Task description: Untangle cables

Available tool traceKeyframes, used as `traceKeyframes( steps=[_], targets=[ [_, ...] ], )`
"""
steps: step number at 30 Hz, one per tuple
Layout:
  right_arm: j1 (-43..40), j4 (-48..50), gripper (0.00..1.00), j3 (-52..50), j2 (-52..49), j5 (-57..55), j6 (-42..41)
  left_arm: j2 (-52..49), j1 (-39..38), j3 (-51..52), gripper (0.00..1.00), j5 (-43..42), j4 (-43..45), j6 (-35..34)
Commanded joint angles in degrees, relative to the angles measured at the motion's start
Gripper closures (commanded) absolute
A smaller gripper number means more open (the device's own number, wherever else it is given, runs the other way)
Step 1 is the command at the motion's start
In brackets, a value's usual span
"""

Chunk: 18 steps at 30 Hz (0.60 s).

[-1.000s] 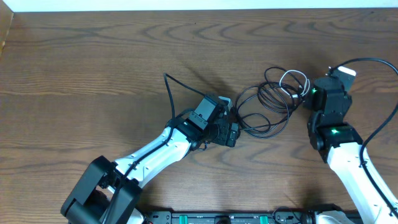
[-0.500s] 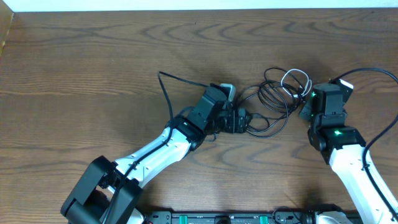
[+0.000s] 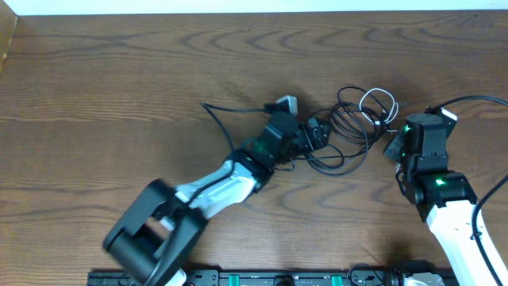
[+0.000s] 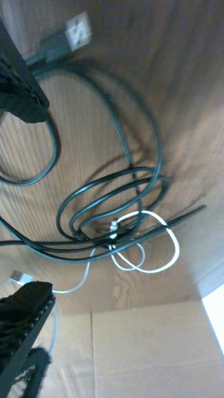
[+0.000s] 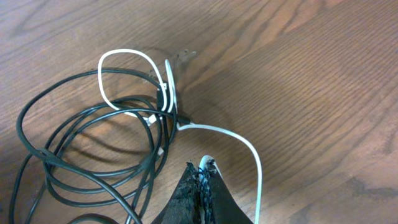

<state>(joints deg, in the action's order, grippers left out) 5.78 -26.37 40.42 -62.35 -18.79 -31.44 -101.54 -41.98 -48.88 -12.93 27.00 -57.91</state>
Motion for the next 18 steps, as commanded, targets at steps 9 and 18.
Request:
traceKeyframes(
  steps=[9,18],
  targets=[
    [-2.08,-3.76,0.99,0.39,4.94,-0.11,-0.9,-11.69,-5.22,-2.56,0.12,0.98,14.14,-15.52],
    [-2.1,-6.84,0.99,0.39,5.88,-0.13,-0.87,-19.76,-5.64,-12.28,0.12,0.37,14.05,-15.45]
  ],
)
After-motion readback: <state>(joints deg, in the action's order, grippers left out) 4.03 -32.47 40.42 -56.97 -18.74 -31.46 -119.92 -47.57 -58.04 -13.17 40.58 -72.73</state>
